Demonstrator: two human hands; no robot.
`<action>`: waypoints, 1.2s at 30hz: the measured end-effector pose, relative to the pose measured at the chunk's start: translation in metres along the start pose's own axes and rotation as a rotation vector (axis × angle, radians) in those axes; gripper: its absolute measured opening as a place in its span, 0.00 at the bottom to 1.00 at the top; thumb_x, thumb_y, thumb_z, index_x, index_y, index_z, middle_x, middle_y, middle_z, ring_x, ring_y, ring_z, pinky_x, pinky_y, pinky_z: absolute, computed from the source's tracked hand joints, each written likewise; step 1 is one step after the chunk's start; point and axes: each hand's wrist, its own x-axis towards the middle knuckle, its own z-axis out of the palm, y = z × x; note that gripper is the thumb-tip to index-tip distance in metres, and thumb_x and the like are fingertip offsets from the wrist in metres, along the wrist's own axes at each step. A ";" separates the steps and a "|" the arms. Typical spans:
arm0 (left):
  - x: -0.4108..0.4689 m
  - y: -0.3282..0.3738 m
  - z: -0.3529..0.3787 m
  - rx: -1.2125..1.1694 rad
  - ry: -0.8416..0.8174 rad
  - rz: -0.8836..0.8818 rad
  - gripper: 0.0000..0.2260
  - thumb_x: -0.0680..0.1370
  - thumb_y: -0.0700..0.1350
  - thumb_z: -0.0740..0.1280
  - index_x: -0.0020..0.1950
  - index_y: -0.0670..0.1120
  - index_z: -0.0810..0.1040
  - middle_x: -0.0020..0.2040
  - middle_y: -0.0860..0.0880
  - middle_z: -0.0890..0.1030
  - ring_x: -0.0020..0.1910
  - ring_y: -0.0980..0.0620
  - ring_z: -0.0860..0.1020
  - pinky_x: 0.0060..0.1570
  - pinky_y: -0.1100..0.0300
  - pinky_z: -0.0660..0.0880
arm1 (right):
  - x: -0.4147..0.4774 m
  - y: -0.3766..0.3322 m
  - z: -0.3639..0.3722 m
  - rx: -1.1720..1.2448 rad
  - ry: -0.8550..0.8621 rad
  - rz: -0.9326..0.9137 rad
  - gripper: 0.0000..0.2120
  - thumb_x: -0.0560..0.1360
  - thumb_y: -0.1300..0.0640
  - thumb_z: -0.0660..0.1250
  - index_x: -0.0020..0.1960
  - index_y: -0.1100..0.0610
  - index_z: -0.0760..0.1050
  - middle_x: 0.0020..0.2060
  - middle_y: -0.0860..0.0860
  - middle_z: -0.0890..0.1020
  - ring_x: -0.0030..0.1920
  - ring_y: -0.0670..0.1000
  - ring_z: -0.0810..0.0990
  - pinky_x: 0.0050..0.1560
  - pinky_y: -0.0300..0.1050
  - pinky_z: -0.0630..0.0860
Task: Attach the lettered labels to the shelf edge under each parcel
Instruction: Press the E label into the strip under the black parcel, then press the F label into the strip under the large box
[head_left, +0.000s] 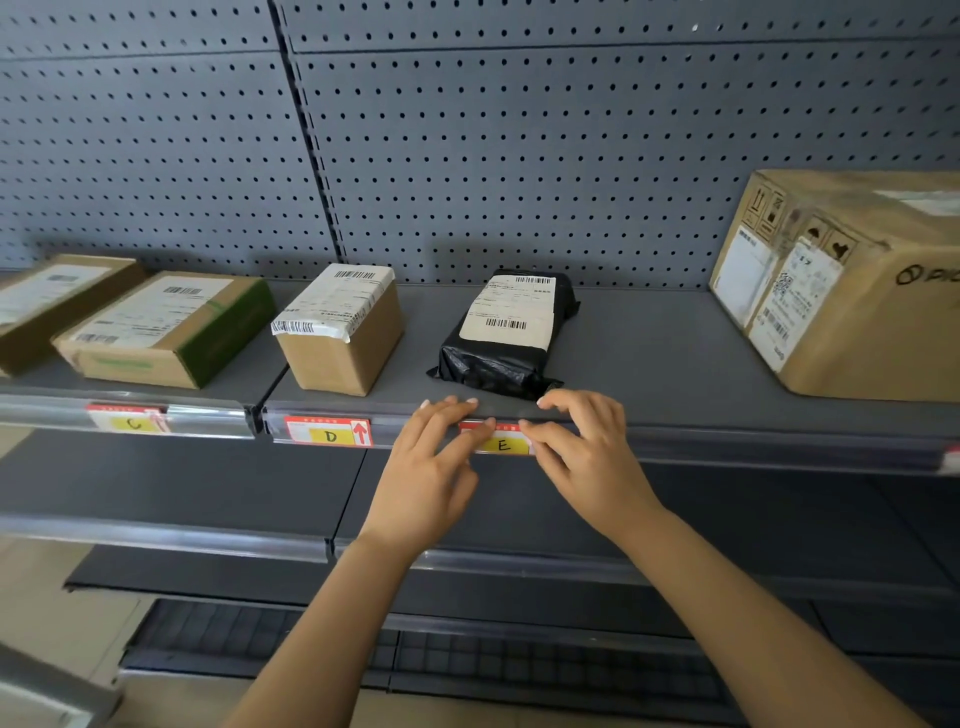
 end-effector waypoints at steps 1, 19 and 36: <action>0.000 0.001 0.000 -0.001 -0.003 -0.001 0.19 0.73 0.36 0.64 0.64 0.45 0.78 0.66 0.44 0.74 0.68 0.42 0.70 0.71 0.45 0.63 | 0.000 -0.001 -0.002 -0.008 -0.011 -0.004 0.09 0.76 0.57 0.64 0.50 0.56 0.82 0.53 0.54 0.77 0.55 0.53 0.72 0.57 0.48 0.63; -0.064 0.052 -0.017 -0.173 -0.174 0.074 0.23 0.75 0.40 0.67 0.70 0.43 0.74 0.70 0.46 0.73 0.73 0.49 0.66 0.75 0.52 0.56 | -0.079 -0.072 -0.067 -0.215 -0.252 0.255 0.21 0.70 0.63 0.71 0.62 0.56 0.77 0.59 0.54 0.76 0.58 0.55 0.72 0.59 0.55 0.69; -0.062 0.183 0.018 -0.305 -0.219 0.141 0.19 0.78 0.49 0.61 0.67 0.46 0.75 0.68 0.48 0.75 0.69 0.49 0.71 0.75 0.57 0.55 | -0.176 -0.056 -0.170 -0.297 -0.221 0.411 0.18 0.72 0.62 0.69 0.61 0.56 0.77 0.57 0.54 0.75 0.58 0.55 0.72 0.59 0.53 0.66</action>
